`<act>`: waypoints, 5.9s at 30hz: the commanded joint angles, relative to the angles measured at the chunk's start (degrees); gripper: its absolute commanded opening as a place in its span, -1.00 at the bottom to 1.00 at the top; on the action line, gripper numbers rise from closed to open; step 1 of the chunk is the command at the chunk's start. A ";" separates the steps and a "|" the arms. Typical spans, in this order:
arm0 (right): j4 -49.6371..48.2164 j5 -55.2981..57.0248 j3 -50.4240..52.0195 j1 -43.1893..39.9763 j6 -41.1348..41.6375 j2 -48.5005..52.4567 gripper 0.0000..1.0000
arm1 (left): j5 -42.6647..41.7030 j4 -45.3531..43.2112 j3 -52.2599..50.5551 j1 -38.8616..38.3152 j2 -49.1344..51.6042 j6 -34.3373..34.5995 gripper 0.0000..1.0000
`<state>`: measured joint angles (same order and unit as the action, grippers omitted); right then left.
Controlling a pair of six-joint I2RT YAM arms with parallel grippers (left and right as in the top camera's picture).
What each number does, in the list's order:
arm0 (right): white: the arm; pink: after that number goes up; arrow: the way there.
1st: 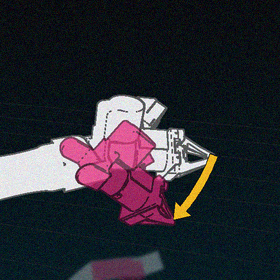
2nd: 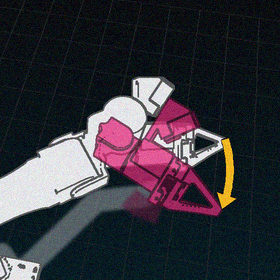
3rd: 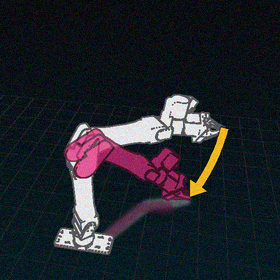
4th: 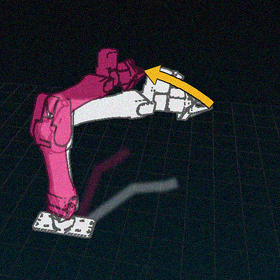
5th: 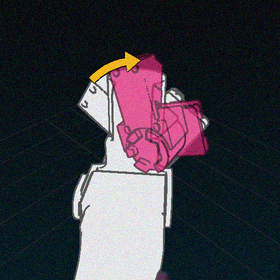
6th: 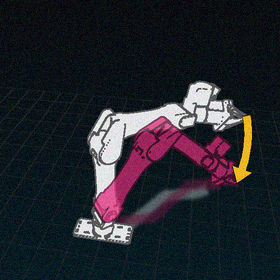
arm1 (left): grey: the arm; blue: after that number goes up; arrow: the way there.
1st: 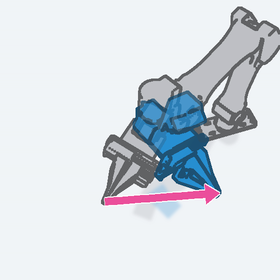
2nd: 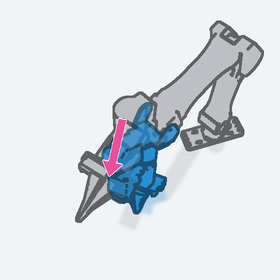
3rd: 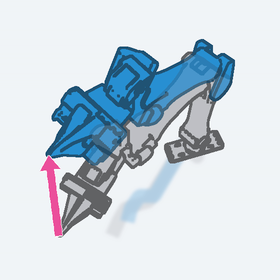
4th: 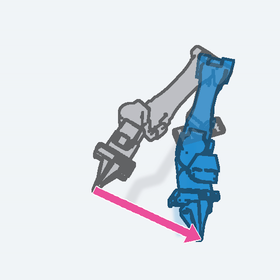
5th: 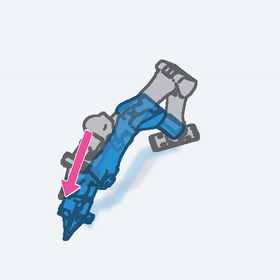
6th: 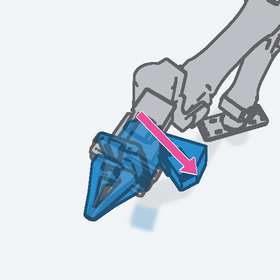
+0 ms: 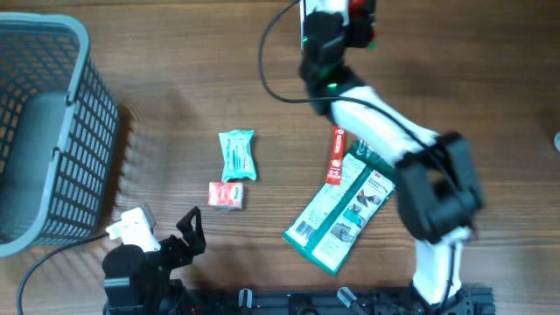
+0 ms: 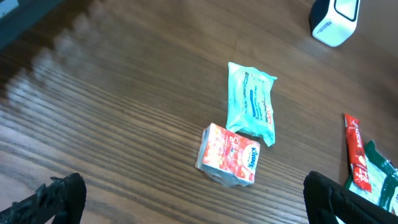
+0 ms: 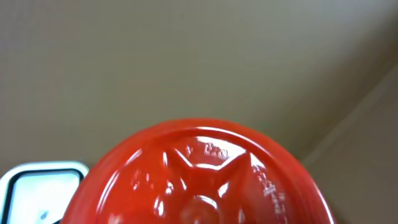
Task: Scan the item barcode
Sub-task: 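Lift the sriracha bottle and carry it to the barcode scanner, then carry the sriracha bottle right and set it down at the table edge, then reach the right gripper to the red sauce sachet and grasp it, then lift the red sachet and hold it up at the white scanner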
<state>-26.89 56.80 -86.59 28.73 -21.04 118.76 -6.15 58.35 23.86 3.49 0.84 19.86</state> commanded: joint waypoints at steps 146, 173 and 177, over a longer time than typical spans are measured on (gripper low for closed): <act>75.71 -32.87 11.13 4.48 56.06 4.24 -0.56 | -0.66 -0.20 0.02 -0.22 -0.39 0.33 1.00; 109.24 -112.50 -8.81 -7.45 60.52 -3.15 -0.91 | -0.66 -0.20 0.02 -0.22 -0.39 0.33 1.00; 111.30 -112.54 -8.81 -7.65 69.35 -3.15 -0.91 | -0.66 -0.20 0.02 -0.22 -0.39 0.31 1.00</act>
<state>83.44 -51.29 -94.76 21.28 38.41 116.66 -6.13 58.30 23.86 3.49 0.80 19.86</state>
